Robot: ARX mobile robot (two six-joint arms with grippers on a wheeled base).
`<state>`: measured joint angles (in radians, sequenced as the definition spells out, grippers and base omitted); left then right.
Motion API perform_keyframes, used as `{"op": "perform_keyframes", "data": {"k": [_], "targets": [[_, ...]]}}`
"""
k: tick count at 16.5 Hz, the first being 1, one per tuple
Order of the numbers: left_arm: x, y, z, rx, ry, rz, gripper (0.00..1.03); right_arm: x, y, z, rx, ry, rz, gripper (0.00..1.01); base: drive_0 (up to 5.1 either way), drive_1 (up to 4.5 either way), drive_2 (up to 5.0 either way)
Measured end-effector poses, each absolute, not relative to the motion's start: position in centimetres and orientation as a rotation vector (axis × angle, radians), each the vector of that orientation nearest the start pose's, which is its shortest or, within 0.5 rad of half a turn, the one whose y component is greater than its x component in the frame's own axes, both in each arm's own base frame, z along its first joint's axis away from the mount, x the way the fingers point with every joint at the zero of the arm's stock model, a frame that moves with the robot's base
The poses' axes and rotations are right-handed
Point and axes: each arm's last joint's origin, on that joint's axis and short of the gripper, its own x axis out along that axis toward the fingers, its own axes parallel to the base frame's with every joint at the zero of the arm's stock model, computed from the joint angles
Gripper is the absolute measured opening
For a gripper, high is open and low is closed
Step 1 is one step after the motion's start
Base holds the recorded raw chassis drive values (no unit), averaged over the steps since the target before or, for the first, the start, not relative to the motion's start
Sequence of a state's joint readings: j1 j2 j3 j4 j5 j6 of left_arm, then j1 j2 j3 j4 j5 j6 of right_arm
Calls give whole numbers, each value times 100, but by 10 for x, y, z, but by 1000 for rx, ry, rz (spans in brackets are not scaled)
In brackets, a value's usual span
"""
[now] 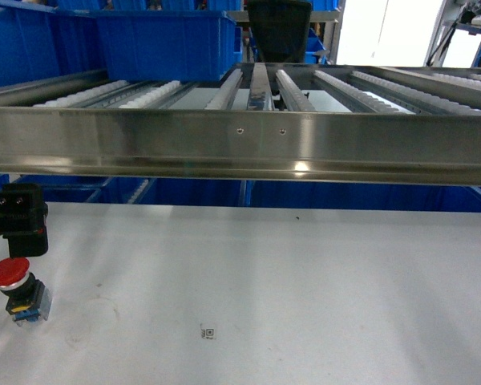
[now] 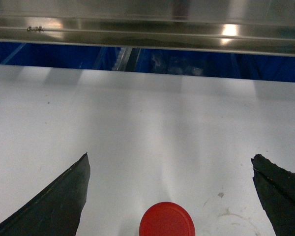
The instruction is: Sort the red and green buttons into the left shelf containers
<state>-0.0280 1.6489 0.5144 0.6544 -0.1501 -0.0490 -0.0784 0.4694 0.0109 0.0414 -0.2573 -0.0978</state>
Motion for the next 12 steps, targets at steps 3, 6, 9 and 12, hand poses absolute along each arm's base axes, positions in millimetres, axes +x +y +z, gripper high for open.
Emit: {"op": "perform_keyframes", "data": {"k": [3,6,9,12], "targets": [[291,-4,116,-7,515,140,98,119,-2,129,-26,403,196,35,0,0,0],[296,-5,101,-8,579,140,98,119,-2,130,-26,402,196,35,0,0,0],[296,-5,89,-4,627,138,98,119,-2,130,-26,402,196,35,0,0,0],[296,-6,80,-4,655,135,98,119,-2,130,-26,402,196,35,0,0,0]]}}
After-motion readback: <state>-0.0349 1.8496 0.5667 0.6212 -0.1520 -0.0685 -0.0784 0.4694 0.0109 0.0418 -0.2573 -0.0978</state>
